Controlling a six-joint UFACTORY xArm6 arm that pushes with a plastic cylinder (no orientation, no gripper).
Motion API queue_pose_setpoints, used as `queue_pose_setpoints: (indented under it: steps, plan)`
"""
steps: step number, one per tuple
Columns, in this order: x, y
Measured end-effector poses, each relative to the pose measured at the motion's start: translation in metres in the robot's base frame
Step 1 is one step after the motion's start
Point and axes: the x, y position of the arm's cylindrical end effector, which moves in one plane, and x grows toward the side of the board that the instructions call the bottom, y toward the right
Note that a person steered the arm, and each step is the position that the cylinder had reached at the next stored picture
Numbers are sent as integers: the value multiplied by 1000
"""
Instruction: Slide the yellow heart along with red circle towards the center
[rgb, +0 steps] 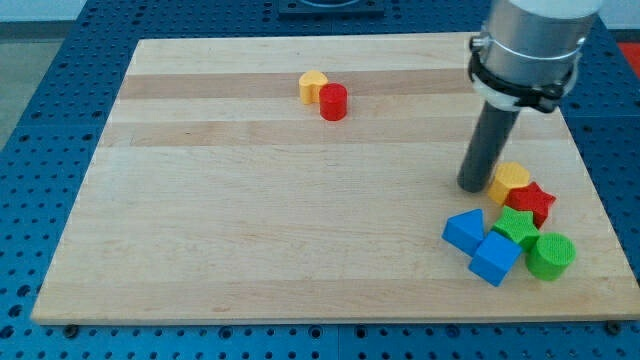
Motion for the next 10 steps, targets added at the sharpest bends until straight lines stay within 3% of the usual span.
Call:
queue_pose_setpoints:
  steps: [1,3,4,5,6,8,10]
  plan:
    - [0,-68]
    - [-8,-258]
    - [-38,-316]
    - [-81,-334]
    - [-125,-343]
    - [-212,-276]
    - [-196,-183]
